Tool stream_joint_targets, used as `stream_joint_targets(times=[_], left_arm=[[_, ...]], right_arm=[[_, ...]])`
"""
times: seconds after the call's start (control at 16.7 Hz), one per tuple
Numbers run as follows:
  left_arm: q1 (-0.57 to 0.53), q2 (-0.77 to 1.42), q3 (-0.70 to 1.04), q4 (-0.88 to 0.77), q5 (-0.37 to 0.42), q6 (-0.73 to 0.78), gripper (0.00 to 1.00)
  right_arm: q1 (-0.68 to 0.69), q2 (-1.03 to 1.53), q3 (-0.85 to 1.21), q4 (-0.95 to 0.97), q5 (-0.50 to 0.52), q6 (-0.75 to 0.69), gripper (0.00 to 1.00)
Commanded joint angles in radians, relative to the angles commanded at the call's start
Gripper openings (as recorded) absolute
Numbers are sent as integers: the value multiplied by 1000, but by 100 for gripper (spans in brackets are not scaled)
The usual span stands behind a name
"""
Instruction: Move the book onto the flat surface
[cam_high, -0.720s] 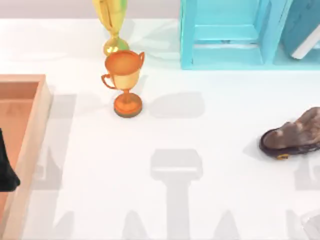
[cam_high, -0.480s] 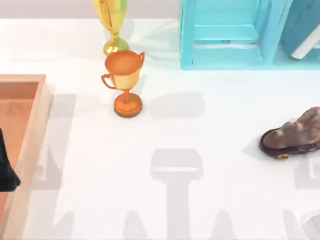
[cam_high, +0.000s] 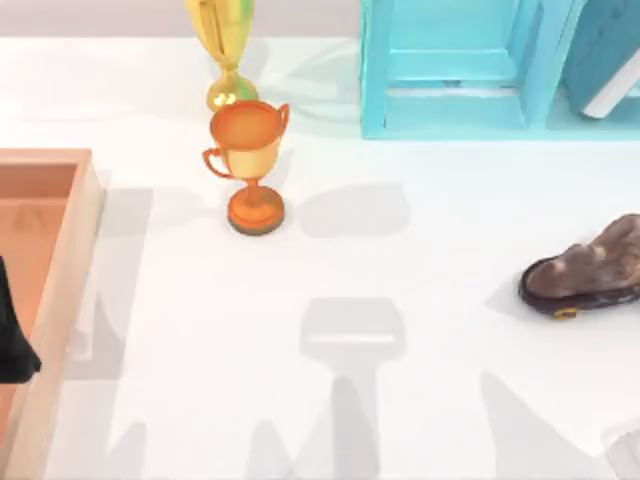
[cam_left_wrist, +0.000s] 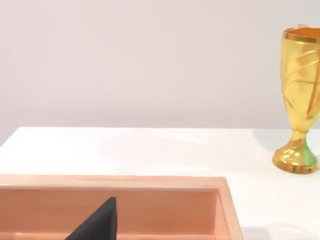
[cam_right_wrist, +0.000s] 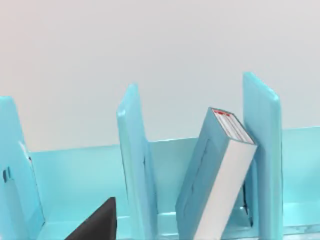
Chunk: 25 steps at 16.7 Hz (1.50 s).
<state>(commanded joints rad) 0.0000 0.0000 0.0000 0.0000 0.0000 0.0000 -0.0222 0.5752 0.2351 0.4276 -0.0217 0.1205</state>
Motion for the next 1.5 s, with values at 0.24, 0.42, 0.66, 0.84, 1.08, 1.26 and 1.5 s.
stream_joint_targets(times=[0.24, 0.42, 0.66, 0.84, 1.08, 1.26, 1.5], left_arm=[[0, 0, 0, 0, 0, 0, 100], [0, 0, 0, 0, 0, 0, 100], [0, 0, 0, 0, 0, 0, 100], [0, 0, 0, 0, 0, 0, 100], [0, 0, 0, 0, 0, 0, 100], [0, 0, 0, 0, 0, 0, 100], [0, 0, 0, 0, 0, 0, 100]], right_arm=[[-13, 464, 159, 281, -15, 80, 100], [-23, 825, 279, 491, -25, 140, 100], [-34, 1251, 420, 739, -38, 211, 100], [-44, 1479, 495, 881, -45, 251, 100], [-53, 1634, 541, 986, -51, 281, 100], [-53, 1648, 545, 995, -51, 284, 100], [-48, 1646, 542, 991, -51, 283, 100]])
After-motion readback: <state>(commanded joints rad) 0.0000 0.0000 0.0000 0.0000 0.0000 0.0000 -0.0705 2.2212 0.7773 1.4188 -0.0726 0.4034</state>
